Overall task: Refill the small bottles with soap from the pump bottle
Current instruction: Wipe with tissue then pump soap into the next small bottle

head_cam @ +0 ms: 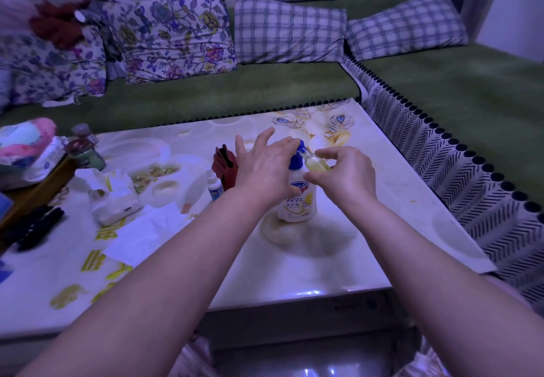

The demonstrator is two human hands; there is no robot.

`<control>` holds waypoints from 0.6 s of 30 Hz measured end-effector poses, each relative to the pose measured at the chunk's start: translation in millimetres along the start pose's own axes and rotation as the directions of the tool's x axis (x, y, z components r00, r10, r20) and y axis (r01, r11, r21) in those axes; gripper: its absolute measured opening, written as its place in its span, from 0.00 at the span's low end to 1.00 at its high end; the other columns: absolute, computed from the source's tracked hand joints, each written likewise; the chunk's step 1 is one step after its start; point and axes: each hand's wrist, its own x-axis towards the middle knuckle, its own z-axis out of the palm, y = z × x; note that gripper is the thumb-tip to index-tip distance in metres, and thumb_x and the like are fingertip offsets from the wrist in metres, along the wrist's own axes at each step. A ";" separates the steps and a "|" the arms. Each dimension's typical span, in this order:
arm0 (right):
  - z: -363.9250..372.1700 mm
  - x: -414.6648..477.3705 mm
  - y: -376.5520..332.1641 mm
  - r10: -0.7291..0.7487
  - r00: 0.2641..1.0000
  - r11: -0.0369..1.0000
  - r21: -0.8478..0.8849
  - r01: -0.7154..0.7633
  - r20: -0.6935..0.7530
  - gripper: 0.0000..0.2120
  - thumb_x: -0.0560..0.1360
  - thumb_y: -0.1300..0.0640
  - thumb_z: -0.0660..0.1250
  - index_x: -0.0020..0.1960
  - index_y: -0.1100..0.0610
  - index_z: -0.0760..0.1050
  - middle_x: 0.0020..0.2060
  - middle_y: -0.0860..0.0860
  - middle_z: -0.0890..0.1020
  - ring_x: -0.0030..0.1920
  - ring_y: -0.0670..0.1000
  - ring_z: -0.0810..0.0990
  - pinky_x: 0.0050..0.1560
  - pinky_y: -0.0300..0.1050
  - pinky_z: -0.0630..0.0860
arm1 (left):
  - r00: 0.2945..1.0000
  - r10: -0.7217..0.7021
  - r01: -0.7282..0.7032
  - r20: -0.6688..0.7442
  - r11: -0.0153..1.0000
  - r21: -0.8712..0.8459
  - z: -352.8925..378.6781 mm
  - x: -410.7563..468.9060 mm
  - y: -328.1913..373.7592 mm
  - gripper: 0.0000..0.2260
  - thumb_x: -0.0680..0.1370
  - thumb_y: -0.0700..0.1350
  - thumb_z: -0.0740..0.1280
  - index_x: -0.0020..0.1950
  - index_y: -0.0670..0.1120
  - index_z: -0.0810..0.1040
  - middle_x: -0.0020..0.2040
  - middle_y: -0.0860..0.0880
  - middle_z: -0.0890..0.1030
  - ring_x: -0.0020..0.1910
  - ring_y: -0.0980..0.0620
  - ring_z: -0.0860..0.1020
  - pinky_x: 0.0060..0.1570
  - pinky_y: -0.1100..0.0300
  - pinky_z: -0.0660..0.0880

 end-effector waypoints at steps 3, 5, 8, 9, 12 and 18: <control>-0.8 -0.1 0.4 -0.006 1.000 1.000 0.002 0.006 -0.002 0.23 0.63 0.50 0.77 0.57 0.46 0.80 0.55 0.45 0.82 0.55 0.51 0.80 0.60 0.50 0.73 | 1.000 0.000 0.000 -0.001 1.000 0.000 0.3 0.2 -0.3 0.35 0.67 0.57 0.73 0.70 0.57 0.62 0.71 0.60 0.67 0.76 0.50 0.51 0.69 0.34 0.45; -0.5 -0.1 0.3 -0.004 1.000 1.000 0.002 0.004 -0.002 0.23 0.63 0.50 0.77 0.57 0.46 0.80 0.55 0.45 0.82 0.55 0.51 0.80 0.59 0.50 0.74 | 1.000 0.000 0.000 0.000 1.000 0.002 -0.2 0.4 -0.7 0.35 0.67 0.57 0.73 0.70 0.57 0.62 0.71 0.60 0.66 0.76 0.50 0.51 0.69 0.34 0.45; 0.0 -0.2 -0.2 -0.002 1.000 1.000 -0.001 0.002 -0.002 0.23 0.63 0.50 0.77 0.57 0.46 0.80 0.55 0.44 0.82 0.55 0.51 0.79 0.59 0.49 0.74 | 1.000 -0.001 0.001 0.004 1.000 0.009 -0.8 0.6 -0.8 0.35 0.68 0.56 0.73 0.71 0.57 0.62 0.72 0.59 0.66 0.76 0.50 0.51 0.69 0.33 0.45; -0.1 -0.4 -0.2 -0.004 1.000 1.000 0.000 0.004 -0.001 0.22 0.63 0.50 0.77 0.57 0.46 0.80 0.55 0.44 0.82 0.55 0.50 0.79 0.59 0.49 0.74 | 1.000 -0.002 0.002 0.004 1.000 0.008 -0.7 0.5 -0.7 0.35 0.68 0.56 0.73 0.71 0.56 0.62 0.72 0.59 0.66 0.76 0.50 0.51 0.69 0.33 0.45; -1.7 -0.9 -0.5 -0.011 1.000 1.000 -0.002 0.011 0.000 0.22 0.63 0.51 0.77 0.57 0.46 0.80 0.55 0.45 0.82 0.54 0.50 0.80 0.60 0.49 0.73 | 1.000 0.001 -0.001 -0.002 1.000 0.004 -0.1 0.1 -0.9 0.35 0.68 0.56 0.74 0.71 0.56 0.62 0.71 0.59 0.66 0.76 0.50 0.51 0.70 0.33 0.45; -2.7 -1.8 -1.7 -0.014 1.000 1.000 -0.001 0.014 0.002 0.22 0.63 0.51 0.77 0.57 0.47 0.80 0.56 0.46 0.82 0.55 0.50 0.80 0.61 0.50 0.73 | 1.000 0.004 -0.004 -0.002 1.000 0.014 1.0 -0.2 -0.8 0.35 0.67 0.56 0.74 0.71 0.57 0.62 0.71 0.59 0.67 0.76 0.50 0.52 0.69 0.33 0.45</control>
